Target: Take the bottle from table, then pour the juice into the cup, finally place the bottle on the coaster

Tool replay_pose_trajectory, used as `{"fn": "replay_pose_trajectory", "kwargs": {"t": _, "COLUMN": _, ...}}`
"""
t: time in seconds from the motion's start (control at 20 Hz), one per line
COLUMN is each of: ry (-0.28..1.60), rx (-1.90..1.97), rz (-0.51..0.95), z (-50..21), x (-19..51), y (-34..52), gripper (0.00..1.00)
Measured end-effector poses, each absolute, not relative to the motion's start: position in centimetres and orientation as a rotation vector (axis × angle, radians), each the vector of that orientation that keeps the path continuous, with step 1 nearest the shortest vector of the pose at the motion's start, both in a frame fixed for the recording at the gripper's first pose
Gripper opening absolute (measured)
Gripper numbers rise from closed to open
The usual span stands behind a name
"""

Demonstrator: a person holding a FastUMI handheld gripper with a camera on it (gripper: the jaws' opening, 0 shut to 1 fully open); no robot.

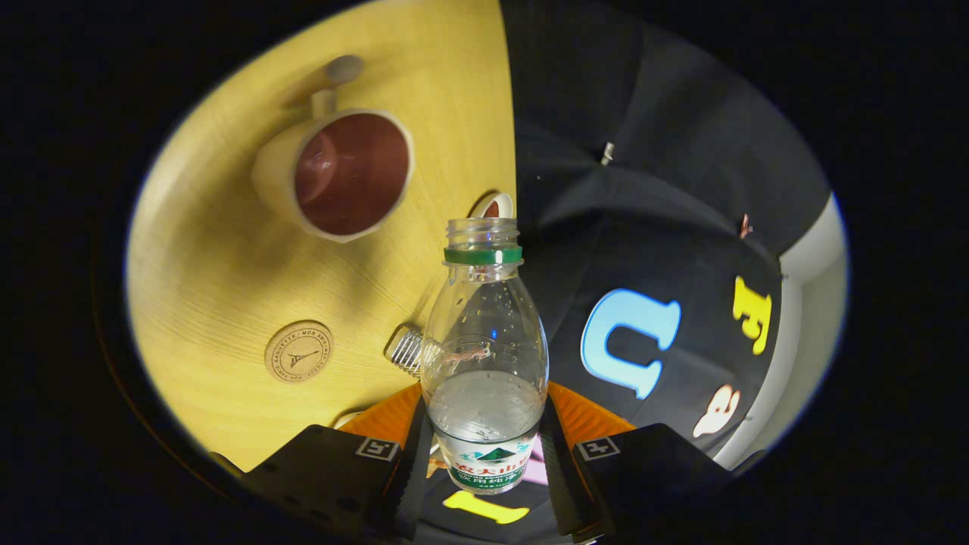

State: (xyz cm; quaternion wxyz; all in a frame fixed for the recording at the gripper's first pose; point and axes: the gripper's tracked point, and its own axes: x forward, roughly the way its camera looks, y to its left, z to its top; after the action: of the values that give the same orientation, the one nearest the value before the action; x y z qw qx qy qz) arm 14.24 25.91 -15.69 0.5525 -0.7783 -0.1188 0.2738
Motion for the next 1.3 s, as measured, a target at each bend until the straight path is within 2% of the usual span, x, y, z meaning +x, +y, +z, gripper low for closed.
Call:
{"fn": "replay_pose_trajectory", "kwargs": {"t": 0.25, "ry": -0.017, "rx": -1.460, "rz": 0.570, "z": -12.4, "x": 14.2, "y": 22.5, "gripper": 0.70}}
{"fn": "replay_pose_trajectory", "kwargs": {"t": 0.55, "ry": 0.167, "rx": -0.996, "rz": 0.559, "z": -9.1, "x": 14.8, "y": 19.8, "gripper": 0.70}}
{"fn": "replay_pose_trajectory", "kwargs": {"t": 0.95, "ry": 0.259, "rx": -0.430, "rz": 0.698, "z": -9.2, "x": 16.2, "y": 20.7, "gripper": 0.70}}
{"fn": "replay_pose_trajectory", "kwargs": {"t": 1.3, "ry": 0.249, "rx": -0.217, "rz": 0.759, "z": -12.3, "x": 18.5, "y": 20.8, "gripper": 0.70}}
